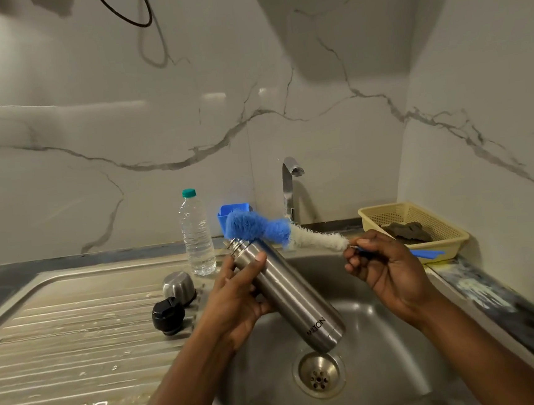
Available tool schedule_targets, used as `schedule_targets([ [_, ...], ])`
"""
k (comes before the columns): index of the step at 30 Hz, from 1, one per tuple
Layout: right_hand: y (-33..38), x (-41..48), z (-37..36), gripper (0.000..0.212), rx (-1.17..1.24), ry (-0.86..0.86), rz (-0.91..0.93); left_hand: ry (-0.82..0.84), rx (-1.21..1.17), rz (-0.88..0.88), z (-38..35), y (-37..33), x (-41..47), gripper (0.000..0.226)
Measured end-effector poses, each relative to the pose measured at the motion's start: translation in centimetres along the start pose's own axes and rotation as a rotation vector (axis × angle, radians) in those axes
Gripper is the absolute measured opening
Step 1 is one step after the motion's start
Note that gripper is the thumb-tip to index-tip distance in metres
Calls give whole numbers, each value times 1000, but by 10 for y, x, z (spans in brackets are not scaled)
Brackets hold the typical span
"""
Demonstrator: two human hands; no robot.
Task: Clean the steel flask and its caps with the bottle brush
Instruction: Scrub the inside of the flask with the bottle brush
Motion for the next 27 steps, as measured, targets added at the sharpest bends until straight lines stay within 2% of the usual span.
schedule_targets([
  [6,11,-3,12,41,-23,-50,13,-27,7,-26,6,-10,0,50],
  [10,2,-3,9,34,-2,-33,-1,-28,6,1,3,-4,-1,50],
  [14,-2,-1,0,10,-21,2,-27,-59,-9,-8,4,-4,-1,51],
  [16,5,-2,6,12,-42,-27,-11,-88,-27,-38,9,-8,0,55],
  [20,10,-5,22,35,-44,-79,-6,-121,-113,-75,19,-15,1,55],
  [27,-1,0,8,18,-15,-3,-32,-95,-75,-88,11,-15,1,63],
])
Point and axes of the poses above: each hand's wrist, its own x-axis towards the middle knuckle, its own z-axis out of the back of the hand, y = z × x, the point moved 8 cm from there along x, towards the middle knuckle, and after that the axes turned 14 degrees about y, right-handed, at the moved point
